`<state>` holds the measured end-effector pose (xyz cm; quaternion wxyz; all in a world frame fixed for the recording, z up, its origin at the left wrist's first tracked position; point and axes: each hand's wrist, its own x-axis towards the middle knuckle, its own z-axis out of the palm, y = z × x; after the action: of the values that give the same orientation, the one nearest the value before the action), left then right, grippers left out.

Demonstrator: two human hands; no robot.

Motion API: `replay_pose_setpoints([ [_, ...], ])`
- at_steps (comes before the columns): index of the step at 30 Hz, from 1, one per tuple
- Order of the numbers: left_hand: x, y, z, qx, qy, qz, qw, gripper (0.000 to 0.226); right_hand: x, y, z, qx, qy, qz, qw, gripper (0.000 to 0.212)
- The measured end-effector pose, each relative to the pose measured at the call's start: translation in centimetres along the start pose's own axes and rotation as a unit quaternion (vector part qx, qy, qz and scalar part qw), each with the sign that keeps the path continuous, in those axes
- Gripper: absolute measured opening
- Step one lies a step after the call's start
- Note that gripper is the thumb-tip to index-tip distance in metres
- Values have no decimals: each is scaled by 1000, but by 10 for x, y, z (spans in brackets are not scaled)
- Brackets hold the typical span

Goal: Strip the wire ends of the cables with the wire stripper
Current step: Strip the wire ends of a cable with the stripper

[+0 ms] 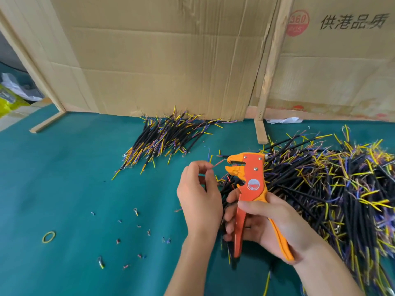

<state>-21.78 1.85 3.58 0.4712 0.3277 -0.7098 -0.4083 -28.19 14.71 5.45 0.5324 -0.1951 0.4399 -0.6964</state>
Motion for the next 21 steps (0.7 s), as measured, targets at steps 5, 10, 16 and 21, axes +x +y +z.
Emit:
replay_pose_setpoints([
  [5, 5, -1, -3, 41, 19, 79, 996, 17, -3, -2, -5, -19, -39, 5, 999, 33],
  [10, 3, -1, -3, 64, 11, 117, 991, 15, -3, -3, -5, -23, -42, 7, 999, 31],
  [16, 4, -1, -5, 78, 10, 131, 988, 13, -1, 2, 3, 8, -25, 4, 1000, 29],
  [21, 3, -1, -5, 82, 10, 130, 988, 12, 4, 5, 10, -8, 43, -42, 998, 52],
])
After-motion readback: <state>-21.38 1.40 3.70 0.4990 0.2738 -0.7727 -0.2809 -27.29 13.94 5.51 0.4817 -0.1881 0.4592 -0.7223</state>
